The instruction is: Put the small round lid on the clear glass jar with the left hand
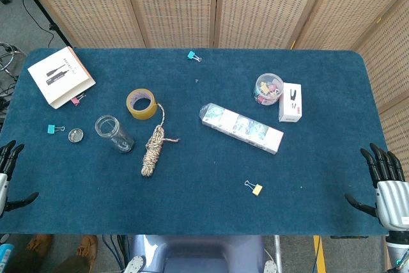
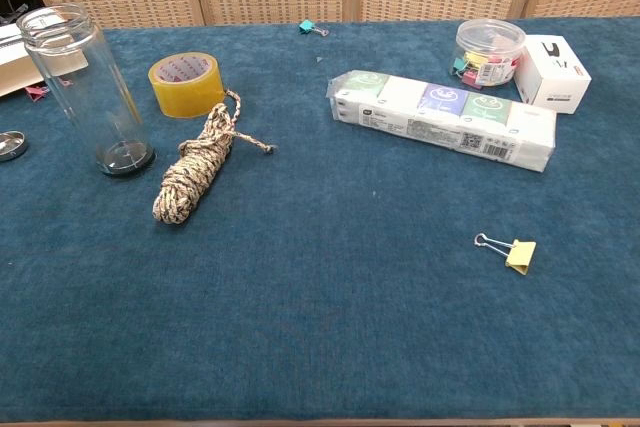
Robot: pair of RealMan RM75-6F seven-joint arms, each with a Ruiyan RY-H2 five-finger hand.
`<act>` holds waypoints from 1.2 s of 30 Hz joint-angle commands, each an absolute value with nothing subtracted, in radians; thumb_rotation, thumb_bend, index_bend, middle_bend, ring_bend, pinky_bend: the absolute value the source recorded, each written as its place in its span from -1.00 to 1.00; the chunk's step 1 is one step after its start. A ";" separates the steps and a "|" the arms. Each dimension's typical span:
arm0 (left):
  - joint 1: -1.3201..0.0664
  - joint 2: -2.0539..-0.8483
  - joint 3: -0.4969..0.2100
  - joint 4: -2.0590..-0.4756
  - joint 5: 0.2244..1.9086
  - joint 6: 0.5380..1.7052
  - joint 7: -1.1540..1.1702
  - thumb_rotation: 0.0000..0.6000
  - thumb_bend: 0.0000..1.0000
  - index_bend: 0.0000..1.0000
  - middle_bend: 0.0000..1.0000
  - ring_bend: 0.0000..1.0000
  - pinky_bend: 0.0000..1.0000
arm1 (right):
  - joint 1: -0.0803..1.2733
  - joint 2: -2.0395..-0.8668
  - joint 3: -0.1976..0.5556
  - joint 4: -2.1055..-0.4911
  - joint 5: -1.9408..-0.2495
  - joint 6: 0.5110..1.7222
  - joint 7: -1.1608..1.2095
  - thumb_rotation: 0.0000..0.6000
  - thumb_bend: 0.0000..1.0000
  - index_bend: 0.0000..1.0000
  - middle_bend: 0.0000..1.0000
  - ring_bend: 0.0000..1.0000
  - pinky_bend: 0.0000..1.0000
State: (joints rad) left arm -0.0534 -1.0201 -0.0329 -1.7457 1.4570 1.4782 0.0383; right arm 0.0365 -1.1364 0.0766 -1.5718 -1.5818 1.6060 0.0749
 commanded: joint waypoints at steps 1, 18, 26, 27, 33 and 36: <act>-0.053 -1.022 -0.031 -1.746 1.455 1.476 0.044 1.00 -1.00 -1.00 -1.00 -1.00 -1.00 | 0.036 -1.136 0.076 -1.572 -1.581 1.605 0.076 1.00 -1.00 -0.93 -1.00 -1.00 -1.00; -0.155 -1.088 -0.122 -1.587 1.356 1.352 -0.030 1.00 -1.00 -1.00 -1.00 -1.00 -1.00 | 0.027 -1.143 0.099 -1.556 -1.555 1.631 -0.006 1.00 -1.00 -0.93 -1.00 -1.00 -1.00; -0.311 -1.238 -0.184 -1.301 1.275 1.140 -0.093 1.00 -0.92 -0.66 -1.00 -1.00 -1.00 | 0.035 -1.127 0.100 -1.561 -1.530 1.592 0.063 1.00 -1.00 -0.93 -1.00 -1.00 -1.00; -0.330 -1.268 -0.186 -1.256 1.263 1.111 -0.096 1.00 -0.89 -0.61 -1.00 -1.00 -1.00 | 0.036 -1.127 0.100 -1.559 -1.526 1.588 0.066 1.00 -1.00 -0.93 -1.00 -1.00 -1.00; -0.388 -1.367 -0.194 -1.105 1.226 1.024 -0.097 1.00 -0.77 -0.37 -1.00 -1.00 -1.00 | 0.042 -1.128 0.102 -1.552 -1.510 1.566 0.077 1.00 -1.00 -0.93 -1.00 -1.00 -1.00; -0.416 -1.419 -0.199 -1.035 1.200 0.978 -0.090 1.00 -0.72 -0.32 -1.00 -1.00 -1.00 | 0.045 -1.126 0.101 -1.553 -1.507 1.556 0.103 1.00 -1.00 -0.93 -1.00 -1.00 -1.00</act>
State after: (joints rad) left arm -0.3875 -1.3772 -0.1894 -1.0792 1.2265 1.0123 -0.0913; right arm 0.0431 -1.1271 0.1017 -1.5525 -1.5084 1.5608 0.0924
